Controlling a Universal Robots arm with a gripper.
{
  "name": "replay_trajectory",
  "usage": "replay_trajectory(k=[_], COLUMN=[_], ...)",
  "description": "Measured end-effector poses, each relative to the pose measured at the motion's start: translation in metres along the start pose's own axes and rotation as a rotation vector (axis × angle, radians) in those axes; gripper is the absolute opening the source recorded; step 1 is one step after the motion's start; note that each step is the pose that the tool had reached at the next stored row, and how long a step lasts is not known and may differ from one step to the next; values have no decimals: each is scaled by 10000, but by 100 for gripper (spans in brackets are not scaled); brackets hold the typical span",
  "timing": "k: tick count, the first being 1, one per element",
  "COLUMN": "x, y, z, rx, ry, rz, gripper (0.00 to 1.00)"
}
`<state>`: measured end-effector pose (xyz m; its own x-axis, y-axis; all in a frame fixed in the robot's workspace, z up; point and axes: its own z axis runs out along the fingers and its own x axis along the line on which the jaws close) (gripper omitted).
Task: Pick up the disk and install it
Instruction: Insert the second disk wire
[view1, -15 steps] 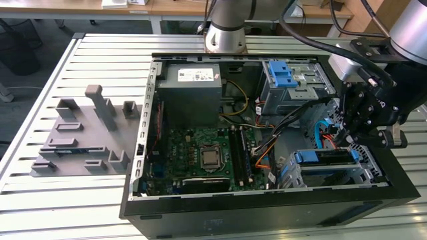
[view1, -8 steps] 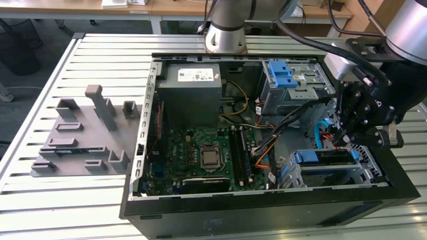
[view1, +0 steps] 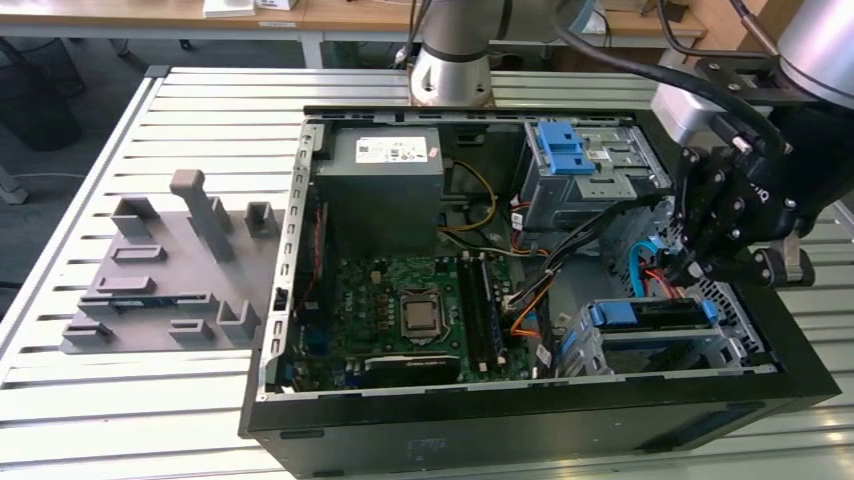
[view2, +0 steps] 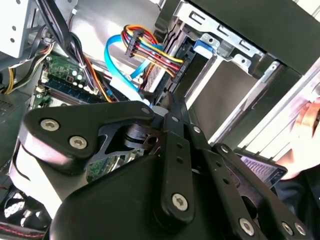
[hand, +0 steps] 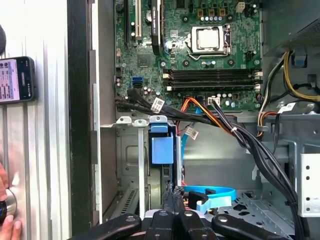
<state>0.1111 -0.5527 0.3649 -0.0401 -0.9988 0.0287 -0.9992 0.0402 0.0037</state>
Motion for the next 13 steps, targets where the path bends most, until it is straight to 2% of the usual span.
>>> replay_trajectory(k=[2,6,13], x=[1,3,-9], y=[29,70,84], z=[0,-19,-140], rx=[-1,-2,-1], ry=[-46,-63,-64], rz=[-1,-1,-1], gripper=[11,11,11])
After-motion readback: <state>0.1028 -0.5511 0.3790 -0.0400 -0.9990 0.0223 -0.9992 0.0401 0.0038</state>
